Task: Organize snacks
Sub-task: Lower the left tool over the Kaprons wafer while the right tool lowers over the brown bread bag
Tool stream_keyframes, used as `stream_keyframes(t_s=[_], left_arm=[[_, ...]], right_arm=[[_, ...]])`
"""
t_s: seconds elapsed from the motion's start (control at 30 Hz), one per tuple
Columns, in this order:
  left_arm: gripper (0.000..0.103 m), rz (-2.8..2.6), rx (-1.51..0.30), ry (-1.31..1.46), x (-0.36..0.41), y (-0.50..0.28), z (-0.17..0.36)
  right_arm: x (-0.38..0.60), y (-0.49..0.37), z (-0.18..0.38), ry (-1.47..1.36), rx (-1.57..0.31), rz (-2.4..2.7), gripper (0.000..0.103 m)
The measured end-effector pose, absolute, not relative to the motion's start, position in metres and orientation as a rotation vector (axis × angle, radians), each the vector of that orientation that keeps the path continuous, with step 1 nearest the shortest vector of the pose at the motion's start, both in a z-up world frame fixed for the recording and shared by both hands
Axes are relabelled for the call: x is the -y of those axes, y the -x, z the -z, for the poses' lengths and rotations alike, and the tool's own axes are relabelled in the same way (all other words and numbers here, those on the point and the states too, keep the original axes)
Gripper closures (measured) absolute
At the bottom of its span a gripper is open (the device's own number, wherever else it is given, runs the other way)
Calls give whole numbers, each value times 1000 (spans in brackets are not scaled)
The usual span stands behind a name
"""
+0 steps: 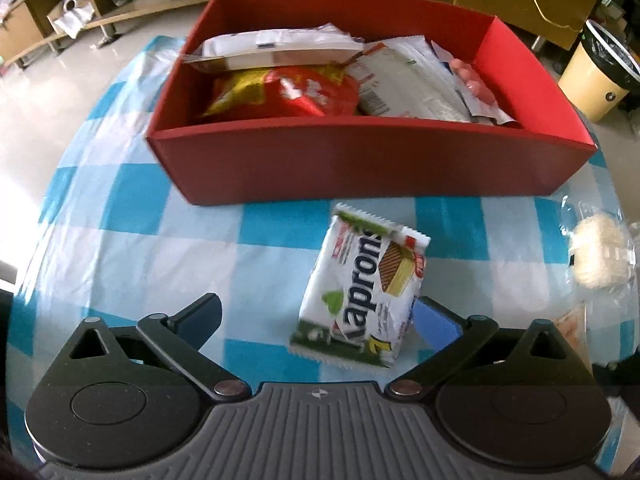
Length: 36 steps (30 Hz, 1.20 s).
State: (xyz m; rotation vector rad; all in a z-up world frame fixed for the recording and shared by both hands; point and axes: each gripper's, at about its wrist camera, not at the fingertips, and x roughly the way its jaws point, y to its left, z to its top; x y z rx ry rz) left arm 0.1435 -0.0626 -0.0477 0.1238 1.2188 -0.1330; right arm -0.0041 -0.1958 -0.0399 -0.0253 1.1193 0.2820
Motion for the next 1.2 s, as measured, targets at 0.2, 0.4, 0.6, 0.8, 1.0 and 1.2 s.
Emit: stream_keyframes(t_s=[0.2, 0.4, 0.6, 0.8, 1.0, 1.2], left_arm=[[0, 117, -1214, -166, 77, -148, 63], [0, 121, -1201, -173, 81, -152, 65], [0, 133, -1177, -181, 83, -152, 66], [0, 150, -1154, -181, 79, -147, 64], [0, 149, -1133, -179, 79, -144, 63], [0, 152, -1147, -178, 79, -146, 62]], right_arm=[[192, -3, 51, 45, -1129, -267, 10], [199, -9, 63, 8, -1195, -239, 0], [196, -6, 66, 22, -1174, -222, 0], [206, -9, 64, -21, -1192, -240, 2], [214, -7, 58, -21, -1166, -220, 24], [227, -7, 52, -79, -1162, -213, 37]])
